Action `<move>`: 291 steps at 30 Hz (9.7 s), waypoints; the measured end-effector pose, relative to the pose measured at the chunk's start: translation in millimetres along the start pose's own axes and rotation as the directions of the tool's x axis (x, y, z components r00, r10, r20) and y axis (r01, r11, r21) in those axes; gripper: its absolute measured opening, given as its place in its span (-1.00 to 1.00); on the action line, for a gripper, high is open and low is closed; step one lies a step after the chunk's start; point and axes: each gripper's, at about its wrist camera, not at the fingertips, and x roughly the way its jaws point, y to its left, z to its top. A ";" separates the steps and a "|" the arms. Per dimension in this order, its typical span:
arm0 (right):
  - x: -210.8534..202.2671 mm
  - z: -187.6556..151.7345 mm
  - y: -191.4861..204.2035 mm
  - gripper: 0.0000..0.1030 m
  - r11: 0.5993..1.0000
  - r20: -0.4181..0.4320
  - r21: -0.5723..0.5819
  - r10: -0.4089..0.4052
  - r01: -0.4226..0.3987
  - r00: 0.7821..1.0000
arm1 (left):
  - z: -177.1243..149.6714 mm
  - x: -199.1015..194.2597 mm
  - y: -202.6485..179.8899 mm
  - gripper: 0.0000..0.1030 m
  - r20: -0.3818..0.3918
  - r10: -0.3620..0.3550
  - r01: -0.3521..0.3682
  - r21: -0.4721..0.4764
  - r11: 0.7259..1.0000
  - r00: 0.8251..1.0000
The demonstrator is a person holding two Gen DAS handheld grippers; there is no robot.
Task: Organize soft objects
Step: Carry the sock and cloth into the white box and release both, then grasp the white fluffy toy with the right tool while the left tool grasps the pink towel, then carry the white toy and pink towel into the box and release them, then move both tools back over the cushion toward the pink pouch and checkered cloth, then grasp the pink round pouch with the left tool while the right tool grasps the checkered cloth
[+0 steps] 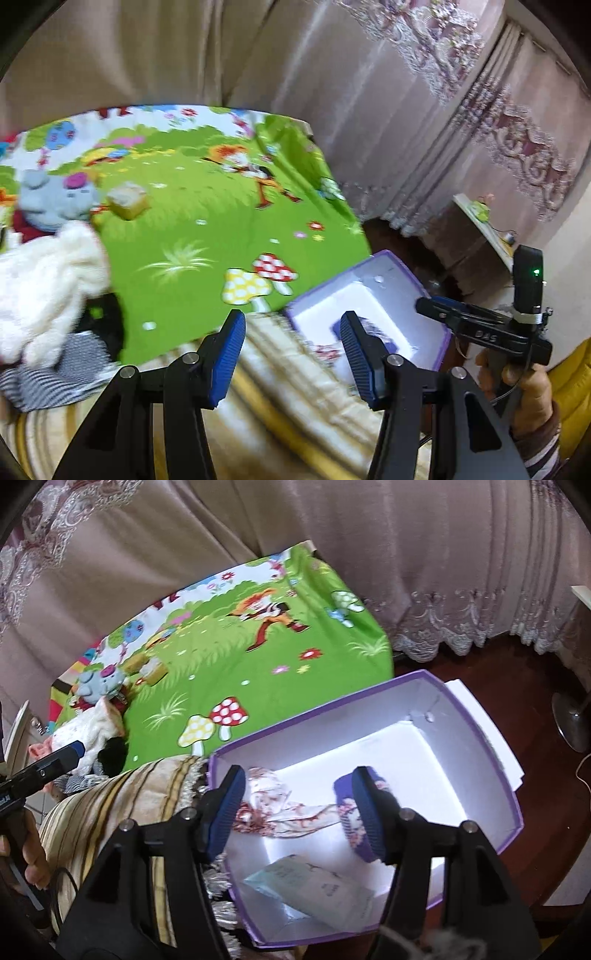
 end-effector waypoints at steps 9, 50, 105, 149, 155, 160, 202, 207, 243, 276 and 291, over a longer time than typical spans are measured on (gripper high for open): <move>12.8 -1.4 15.6 0.48 0.999 -0.032 0.002 0.041 -0.041 0.999 | -27.6 -77.4 91.4 0.27 0.084 0.223 -0.204 -0.193 0.960 0.971; 86.5 23.3 279.7 0.77 0.769 -0.191 -0.560 0.244 -0.310 0.951 | -57.2 -122.3 203.4 -0.64 0.028 0.470 -0.414 -0.428 0.803 0.882; 119.0 56.2 324.4 -0.78 0.560 -0.263 -0.693 0.390 -0.455 0.882 | -42.7 -174.9 195.6 -0.77 0.202 0.487 -0.358 -0.457 0.814 0.850; -9.1 58.0 45.6 -0.80 0.951 0.051 -0.287 0.137 -0.117 0.989 | 65.6 -59.5 -33.0 -0.79 0.189 -0.091 0.085 0.036 0.996 0.978; -20.0 45.2 -12.2 -0.80 0.985 0.073 -0.175 0.018 -0.005 0.997 | 65.6 -8.0 -79.1 -0.79 0.067 -0.242 0.238 0.073 0.969 0.968; -18.6 38.5 -46.3 -0.79 0.994 0.062 -0.097 -0.046 0.052 0.997 | 56.4 42.4 -108.6 -0.74 -0.063 -0.305 0.310 0.098 0.946 0.950; 5.5 17.4 -42.7 0.44 0.999 -0.021 0.005 -0.041 0.041 0.999 | 2.1 9.2 -2.7 0.41 -0.094 0.023 -0.013 0.108 0.994 0.995; 9.2 16.6 -14.1 0.44 0.999 -0.020 -0.041 -0.012 0.011 1.000 | -13.9 -17.0 32.1 0.41 -0.047 0.064 -0.063 0.022 0.998 0.997; 93.6 16.1 208.3 0.55 0.873 -0.252 -0.412 0.166 -0.261 0.953 | -24.1 -6.9 254.7 0.59 -0.277 0.412 -0.483 -0.275 0.831 0.868; 139.7 -45.3 376.8 0.57 0.528 -0.466 -0.701 0.169 -0.479 0.868 | -30.0 -81.5 260.6 0.43 0.058 0.342 -0.278 -0.464 0.841 0.938; 184.8 -59.5 412.5 -0.54 0.429 -0.498 -0.764 0.081 -0.481 0.864 | -37.3 -101.7 281.7 0.42 0.148 0.266 -0.137 -0.571 0.809 0.953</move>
